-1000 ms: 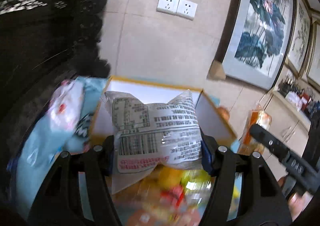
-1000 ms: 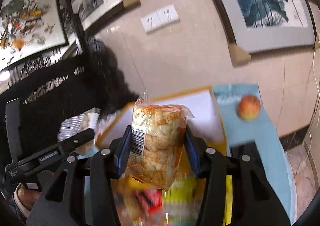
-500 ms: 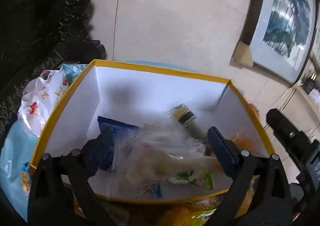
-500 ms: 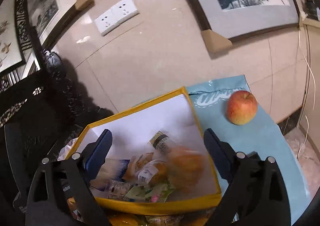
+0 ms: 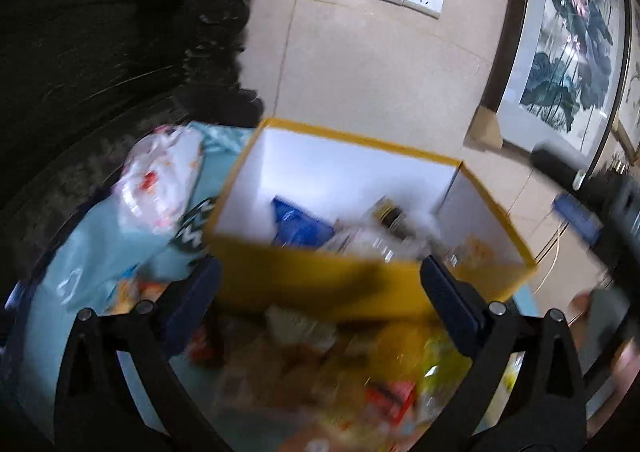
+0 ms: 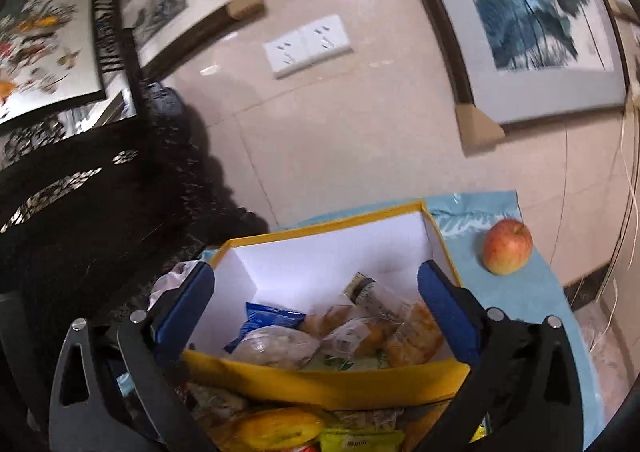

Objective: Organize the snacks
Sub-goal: 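Carry both items into the yellow box and open both tools, then grasp the pink-wrapped biscuit pack with the left tool while the right tool reaches toward the pile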

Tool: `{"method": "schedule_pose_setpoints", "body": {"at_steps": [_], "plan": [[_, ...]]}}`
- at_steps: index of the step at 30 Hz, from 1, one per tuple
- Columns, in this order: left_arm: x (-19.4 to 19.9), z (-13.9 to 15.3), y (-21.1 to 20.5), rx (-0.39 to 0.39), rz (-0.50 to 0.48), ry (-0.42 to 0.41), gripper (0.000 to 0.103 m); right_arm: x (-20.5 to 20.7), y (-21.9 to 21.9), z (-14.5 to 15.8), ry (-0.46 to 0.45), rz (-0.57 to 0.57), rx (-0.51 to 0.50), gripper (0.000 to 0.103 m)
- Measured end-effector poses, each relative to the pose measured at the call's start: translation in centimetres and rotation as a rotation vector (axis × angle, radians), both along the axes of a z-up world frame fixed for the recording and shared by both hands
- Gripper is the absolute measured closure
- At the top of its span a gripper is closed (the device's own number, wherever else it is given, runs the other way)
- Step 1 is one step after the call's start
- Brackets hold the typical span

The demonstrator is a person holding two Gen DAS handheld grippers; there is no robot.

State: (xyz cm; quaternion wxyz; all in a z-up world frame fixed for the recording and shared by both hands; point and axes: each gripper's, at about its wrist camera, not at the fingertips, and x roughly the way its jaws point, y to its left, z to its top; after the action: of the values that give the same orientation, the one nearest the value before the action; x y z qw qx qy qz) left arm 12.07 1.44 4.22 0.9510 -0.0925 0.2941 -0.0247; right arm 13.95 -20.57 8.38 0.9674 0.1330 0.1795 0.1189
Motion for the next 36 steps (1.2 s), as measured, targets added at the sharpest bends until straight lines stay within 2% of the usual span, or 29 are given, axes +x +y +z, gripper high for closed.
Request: {"method": "schedule_pose_setpoints", "body": {"at_steps": [4, 9, 12, 17, 19, 23, 29, 31, 33, 34, 35, 36], "plan": [[-2.6, -1.2, 1.0, 0.061, 0.016, 0.026, 0.002, -3.7, 0.6, 0.8, -0.032, 0.007, -0.094, 0.001], [-5.1, -3.3, 1.9, 0.056, 0.002, 0.049, 0.002, -7.3, -0.8, -0.8, -0.009, -0.032, -0.187, 0.001], [-5.9, -5.4, 2.5, 0.054, 0.009, 0.097, 0.002, -8.8, -2.9, -2.2, 0.016, -0.051, -0.141, 0.001], [-6.1, -8.2, 4.0, 0.009, 0.047, 0.211, 0.002, -9.4, -5.3, -5.4, 0.073, -0.053, -0.010, 0.001], [-6.0, -8.2, 4.1, 0.021, 0.063, 0.209, 0.002, -9.2, -5.5, -6.7, 0.091, -0.027, 0.017, 0.001], [-5.2, -8.4, 3.5, 0.053, 0.074, 0.219, 0.002, -9.0, -5.8, -7.8, 0.086, -0.001, 0.039, 0.001], [-2.8, -8.6, 1.8, 0.076, 0.059, 0.234, 0.002, -8.8, -6.0, -8.3, 0.113, -0.022, 0.053, 0.001], [-1.6, -9.2, 1.5, 0.084, 0.058, 0.266, 0.003, -9.0, -5.7, -8.3, 0.102, -0.019, 0.037, 0.001], [-0.6, -10.3, 1.7, 0.075, 0.063, 0.316, 0.008, -9.1, -5.4, -8.3, 0.098, -0.016, 0.026, 0.001], [-0.4, -10.6, 2.0, 0.034, 0.055, 0.325, 0.020, -9.1, -5.3, -8.3, 0.099, -0.015, 0.022, 0.001], [-0.6, -10.6, 2.1, 0.031, 0.066, 0.304, 0.037, -9.0, -5.3, -8.4, 0.102, -0.015, 0.020, 0.001], [-0.6, -10.6, 2.1, 0.051, 0.069, 0.306, 0.037, -8.9, -5.2, -8.5, 0.107, -0.015, 0.019, 0.001]]}}
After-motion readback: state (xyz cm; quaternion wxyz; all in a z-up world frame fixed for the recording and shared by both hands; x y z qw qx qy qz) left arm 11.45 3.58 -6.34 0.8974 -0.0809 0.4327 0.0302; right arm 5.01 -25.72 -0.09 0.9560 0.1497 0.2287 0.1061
